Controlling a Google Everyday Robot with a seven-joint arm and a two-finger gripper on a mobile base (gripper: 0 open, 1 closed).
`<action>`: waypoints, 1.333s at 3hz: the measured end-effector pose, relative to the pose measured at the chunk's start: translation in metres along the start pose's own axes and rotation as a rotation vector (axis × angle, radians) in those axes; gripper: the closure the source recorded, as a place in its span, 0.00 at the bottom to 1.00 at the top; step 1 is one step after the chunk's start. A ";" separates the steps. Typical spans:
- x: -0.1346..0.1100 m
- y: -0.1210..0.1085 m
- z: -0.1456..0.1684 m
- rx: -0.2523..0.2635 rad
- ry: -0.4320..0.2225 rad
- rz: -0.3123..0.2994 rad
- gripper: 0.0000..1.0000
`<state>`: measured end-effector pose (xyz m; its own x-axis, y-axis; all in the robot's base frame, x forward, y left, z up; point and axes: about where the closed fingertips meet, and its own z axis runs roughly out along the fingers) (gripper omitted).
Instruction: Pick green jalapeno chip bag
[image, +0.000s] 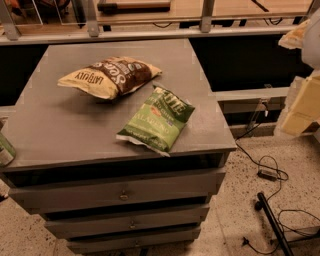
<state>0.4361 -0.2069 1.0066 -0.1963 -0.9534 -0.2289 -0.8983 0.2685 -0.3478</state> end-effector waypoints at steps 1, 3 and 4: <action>-0.003 -0.003 0.002 0.000 -0.005 -0.014 0.00; -0.086 -0.036 0.068 -0.045 -0.024 -0.391 0.00; -0.123 -0.031 0.103 -0.103 -0.007 -0.573 0.00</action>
Offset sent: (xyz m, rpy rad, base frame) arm 0.0580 0.0337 -0.0116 -0.0175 -0.0415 0.2238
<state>0.5289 -0.0834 0.9521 0.3346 -0.9416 -0.0367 -0.8942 -0.3050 -0.3276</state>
